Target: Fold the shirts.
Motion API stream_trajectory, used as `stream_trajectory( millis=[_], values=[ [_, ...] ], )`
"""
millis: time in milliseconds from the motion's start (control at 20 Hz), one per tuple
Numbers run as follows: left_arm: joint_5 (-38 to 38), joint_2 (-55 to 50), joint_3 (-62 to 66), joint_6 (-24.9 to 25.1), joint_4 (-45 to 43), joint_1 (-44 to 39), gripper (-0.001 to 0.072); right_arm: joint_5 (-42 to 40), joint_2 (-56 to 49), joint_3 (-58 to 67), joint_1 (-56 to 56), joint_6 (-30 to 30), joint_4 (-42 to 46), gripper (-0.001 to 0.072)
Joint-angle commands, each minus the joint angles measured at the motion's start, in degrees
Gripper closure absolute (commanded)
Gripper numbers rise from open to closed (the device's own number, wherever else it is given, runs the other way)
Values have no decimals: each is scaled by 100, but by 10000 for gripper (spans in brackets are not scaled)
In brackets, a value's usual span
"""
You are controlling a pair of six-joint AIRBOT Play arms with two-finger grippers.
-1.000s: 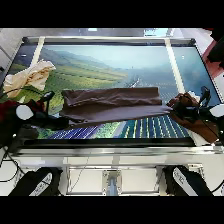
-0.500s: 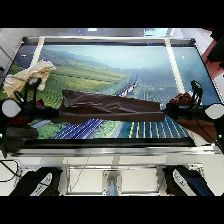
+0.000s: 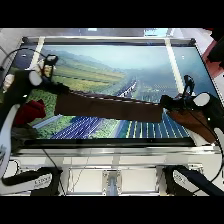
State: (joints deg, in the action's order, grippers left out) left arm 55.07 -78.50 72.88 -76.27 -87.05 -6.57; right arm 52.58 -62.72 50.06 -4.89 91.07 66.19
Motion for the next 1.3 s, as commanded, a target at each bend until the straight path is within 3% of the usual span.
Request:
stream_trajectory(
  millis=[0, 200, 350, 400, 450, 500, 550, 700, 800, 950, 1100, 1250],
  values=[
    [-623, -981, 382, -243, -501, -352, 696, -341, -710, 44, 131, -7, -4, 686],
    [-623, -1561, 396, -870, -1119, -450, 696, -673, -1357, 44, 166, -4, 63, 685],
    [-599, -1591, 422, -973, -1200, -450, 690, -1016, -1458, 46, 164, -22, 94, 682],
    [-514, -1589, 507, -970, -1200, -450, 482, -1123, -1429, 59, 162, -107, 87, 644],
    [-319, -1589, 664, -970, -1200, -450, 132, -1067, -1388, 151, 151, -186, 116, 498],
    [-15, -1585, 918, -970, -1202, -450, -2, -901, -1322, 295, 144, -297, 157, 335],
    [258, -1578, 1198, -970, -1226, -448, 3, -638, -1231, 511, 118, -304, 313, 278],
    [498, -1473, 2020, -1036, -1191, -450, 3, 17, -881, 1071, -85, -302, 879, 245],
    [332, -1370, 2332, -1233, -1167, -455, 3, 339, -785, 1099, -345, 125, 1139, 85],
    [44, -1228, 2463, -1401, -1095, -455, 3, 977, -1021, 704, -844, 59, 634, 71],
    [35, -1196, 2465, -1397, -975, -455, 3, 1062, -1303, 7, -1224, -929, -911, 82],
    [28, -1196, 2463, -1394, -883, -455, 3, 887, -1611, -332, -1298, -1456, -1513, 81]
  ],
)
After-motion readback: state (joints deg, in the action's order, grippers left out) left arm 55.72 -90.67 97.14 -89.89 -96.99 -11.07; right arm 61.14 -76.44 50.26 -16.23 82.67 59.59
